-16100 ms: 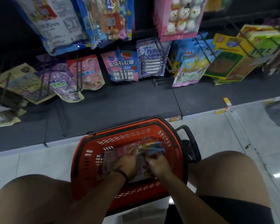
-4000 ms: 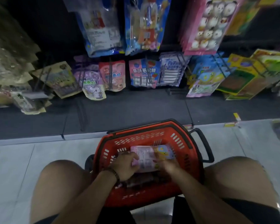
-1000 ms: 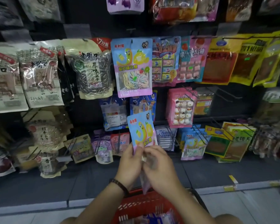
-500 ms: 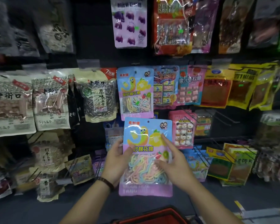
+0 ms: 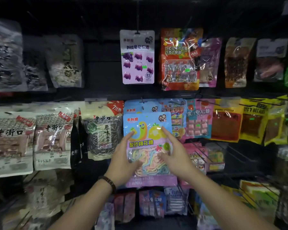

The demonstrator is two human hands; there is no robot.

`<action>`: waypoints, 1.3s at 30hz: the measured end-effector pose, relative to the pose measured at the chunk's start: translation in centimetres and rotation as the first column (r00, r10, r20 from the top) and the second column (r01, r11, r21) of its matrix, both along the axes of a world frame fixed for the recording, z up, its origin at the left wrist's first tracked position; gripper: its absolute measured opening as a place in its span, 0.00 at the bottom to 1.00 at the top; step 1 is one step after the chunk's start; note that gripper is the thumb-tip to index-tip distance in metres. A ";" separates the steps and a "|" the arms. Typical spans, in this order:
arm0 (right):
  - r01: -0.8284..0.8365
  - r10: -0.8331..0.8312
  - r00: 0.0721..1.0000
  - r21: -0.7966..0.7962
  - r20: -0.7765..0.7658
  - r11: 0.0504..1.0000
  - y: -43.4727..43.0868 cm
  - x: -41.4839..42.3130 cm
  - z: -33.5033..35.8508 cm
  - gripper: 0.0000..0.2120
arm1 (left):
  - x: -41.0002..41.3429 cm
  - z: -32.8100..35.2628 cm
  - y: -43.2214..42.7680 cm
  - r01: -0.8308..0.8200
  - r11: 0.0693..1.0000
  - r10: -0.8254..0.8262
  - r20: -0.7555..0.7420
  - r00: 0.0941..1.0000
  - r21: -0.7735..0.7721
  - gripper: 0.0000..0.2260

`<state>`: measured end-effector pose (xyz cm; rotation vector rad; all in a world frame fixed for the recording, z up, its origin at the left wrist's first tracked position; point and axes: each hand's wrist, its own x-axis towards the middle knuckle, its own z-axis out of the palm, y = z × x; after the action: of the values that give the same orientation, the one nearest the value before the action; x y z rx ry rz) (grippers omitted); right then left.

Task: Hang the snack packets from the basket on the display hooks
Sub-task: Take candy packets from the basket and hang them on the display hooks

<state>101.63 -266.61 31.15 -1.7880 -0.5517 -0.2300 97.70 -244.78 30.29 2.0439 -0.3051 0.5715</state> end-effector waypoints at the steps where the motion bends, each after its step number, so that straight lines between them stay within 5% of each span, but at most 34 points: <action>1: -0.011 0.011 1.000 0.005 -0.008 1.000 0.4 0.6 0.6 0.47 | 0.9 0.5 0.3 -0.003 1.000 0.003 0.002 1.000 0.007 0.47; 21: -0.002 0.002 1.000 -0.066 0.004 0.998 2.2 7.5 2.0 0.49 | 7.4 1.4 2.6 -0.078 0.989 0.079 0.002 0.997 0.122 0.51; 39: 0.282 -0.191 0.956 -0.518 0.222 0.808 1.5 12.2 3.2 0.49 | 11.6 2.2 2.9 -0.147 0.936 0.186 -0.094 0.978 0.319 0.54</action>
<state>113.85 -265.11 34.32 -2.4210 -0.5385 -0.4254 109.26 -241.89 32.46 2.4169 -0.1554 0.5221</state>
